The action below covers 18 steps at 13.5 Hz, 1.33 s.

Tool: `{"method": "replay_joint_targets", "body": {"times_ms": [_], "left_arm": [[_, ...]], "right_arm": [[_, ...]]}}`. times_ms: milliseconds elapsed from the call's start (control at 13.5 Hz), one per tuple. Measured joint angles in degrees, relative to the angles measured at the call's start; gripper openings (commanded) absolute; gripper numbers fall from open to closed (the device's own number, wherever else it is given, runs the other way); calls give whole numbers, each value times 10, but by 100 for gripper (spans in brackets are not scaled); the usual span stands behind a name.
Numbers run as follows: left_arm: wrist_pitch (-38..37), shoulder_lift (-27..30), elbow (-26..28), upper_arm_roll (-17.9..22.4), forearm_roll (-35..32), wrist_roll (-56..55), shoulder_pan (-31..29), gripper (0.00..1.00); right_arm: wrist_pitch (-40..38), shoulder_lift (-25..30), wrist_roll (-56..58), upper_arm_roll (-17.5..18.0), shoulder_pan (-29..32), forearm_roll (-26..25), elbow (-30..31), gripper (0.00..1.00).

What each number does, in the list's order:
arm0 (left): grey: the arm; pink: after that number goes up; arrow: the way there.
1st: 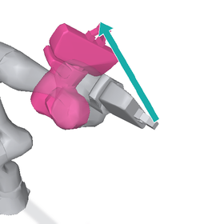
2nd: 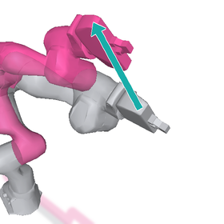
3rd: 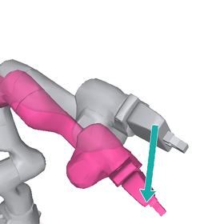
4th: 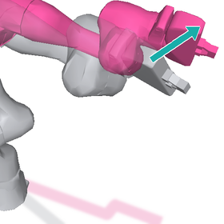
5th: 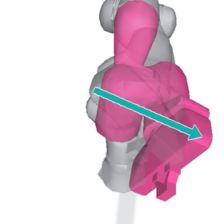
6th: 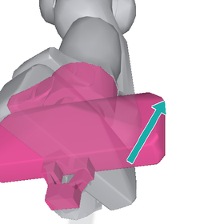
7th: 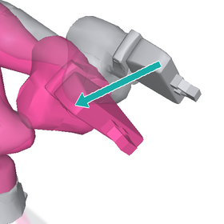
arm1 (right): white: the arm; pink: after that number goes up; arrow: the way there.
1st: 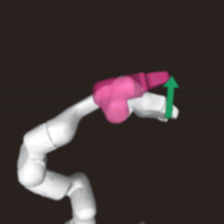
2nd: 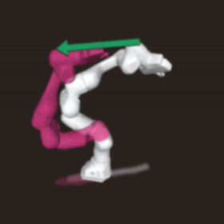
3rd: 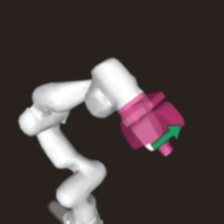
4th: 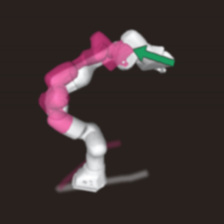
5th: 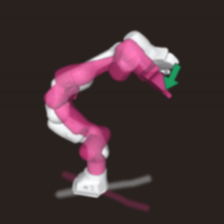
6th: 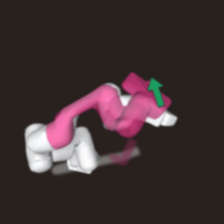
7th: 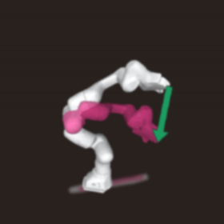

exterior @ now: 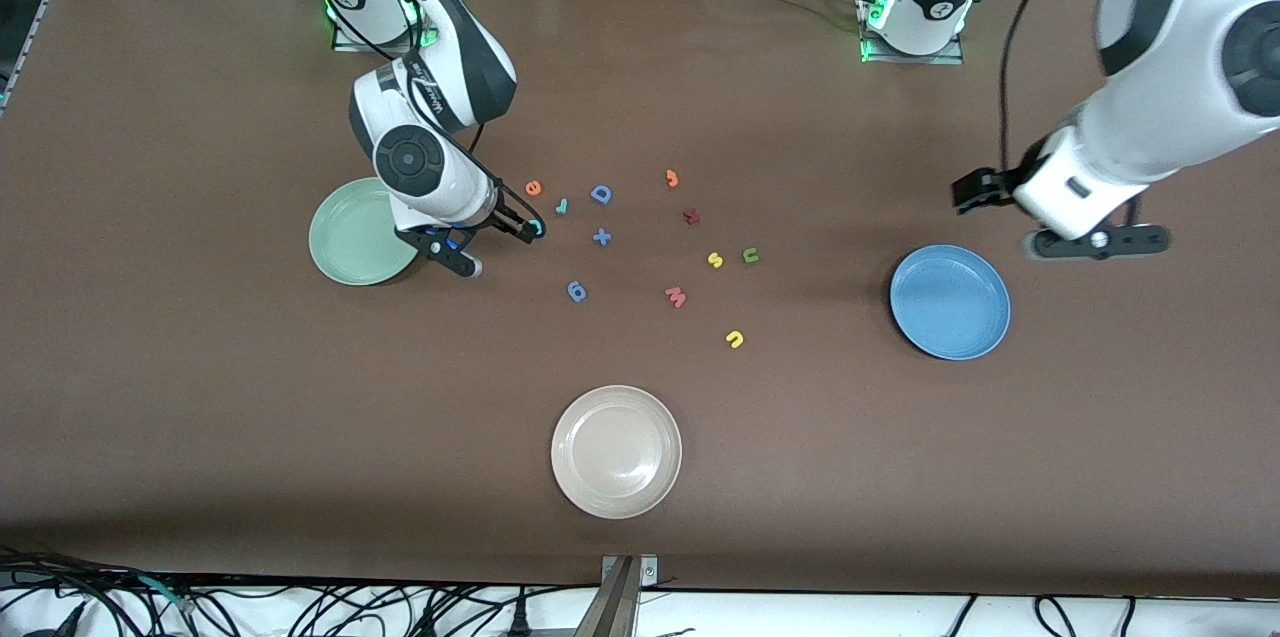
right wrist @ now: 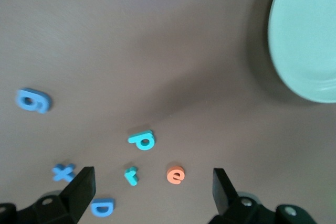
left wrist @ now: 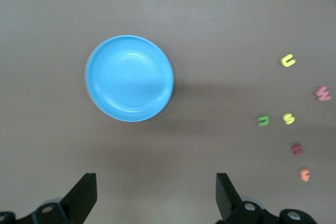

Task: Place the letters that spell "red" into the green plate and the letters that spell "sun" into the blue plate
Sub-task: 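Move the right gripper toward the orange e while the left gripper reaches letters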

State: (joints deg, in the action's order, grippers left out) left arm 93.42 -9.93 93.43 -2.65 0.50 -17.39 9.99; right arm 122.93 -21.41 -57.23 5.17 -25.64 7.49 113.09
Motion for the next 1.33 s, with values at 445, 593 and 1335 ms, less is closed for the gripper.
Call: {"method": "replay_joint_targets", "body": {"times_ms": [445,593,1335], "left_arm": [[107,-104,1,-3,51,-159,79,100],[142,-133,1,-3,68,-206,100,100],[337,-207,63,-3,77,-279,160,100]], "right_arm": [[46,0,-2,16,0,56,79,99],[69,-3,-3,18,0,77,93,98],[133,-44,-4,41,0,95,117,58]]}}
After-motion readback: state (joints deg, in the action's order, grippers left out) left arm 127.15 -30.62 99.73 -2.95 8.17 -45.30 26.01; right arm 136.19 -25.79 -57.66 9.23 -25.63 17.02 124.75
